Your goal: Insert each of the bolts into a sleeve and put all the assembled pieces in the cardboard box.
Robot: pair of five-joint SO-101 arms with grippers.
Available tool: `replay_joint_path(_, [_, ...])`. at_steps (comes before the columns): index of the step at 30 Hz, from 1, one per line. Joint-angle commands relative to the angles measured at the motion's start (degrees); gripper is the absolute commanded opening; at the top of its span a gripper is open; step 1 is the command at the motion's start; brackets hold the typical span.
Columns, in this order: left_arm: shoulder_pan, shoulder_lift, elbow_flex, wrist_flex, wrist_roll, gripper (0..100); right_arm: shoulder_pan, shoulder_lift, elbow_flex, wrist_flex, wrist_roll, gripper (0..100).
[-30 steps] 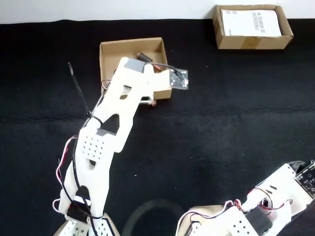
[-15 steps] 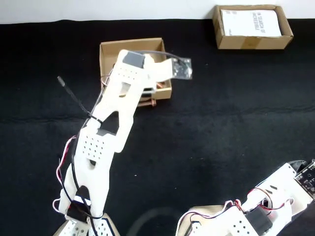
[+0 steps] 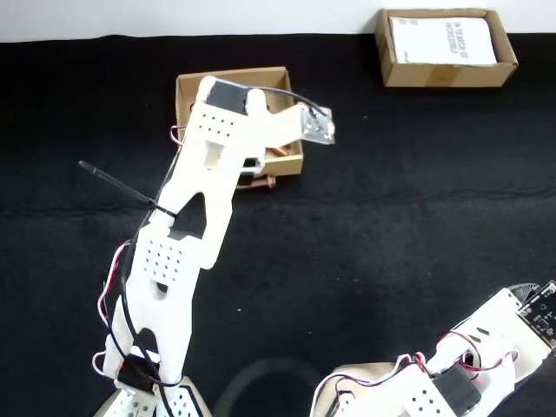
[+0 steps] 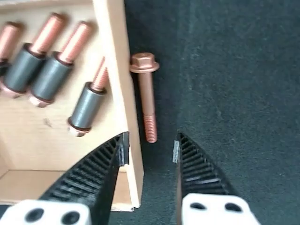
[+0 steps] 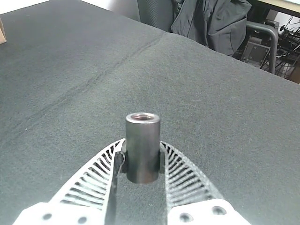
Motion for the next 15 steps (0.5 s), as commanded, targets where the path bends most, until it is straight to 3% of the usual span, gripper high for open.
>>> replay_joint_path(1, [-0.3,-3.5,1.7,0.4,0.4,17,0.0,-0.7,4.4,-1.2,0.5,0.7])
replay_joint_path(8, [1.1,-3.4,5.8,-0.4,0.4,17,0.0,-0.7,4.4,-1.3,0.5,0.7])
replay_joint_path(15, [1.6,-3.4,10.4,-8.4,0.4,17,0.0,-0.7,4.4,-1.3,0.6,0.7])
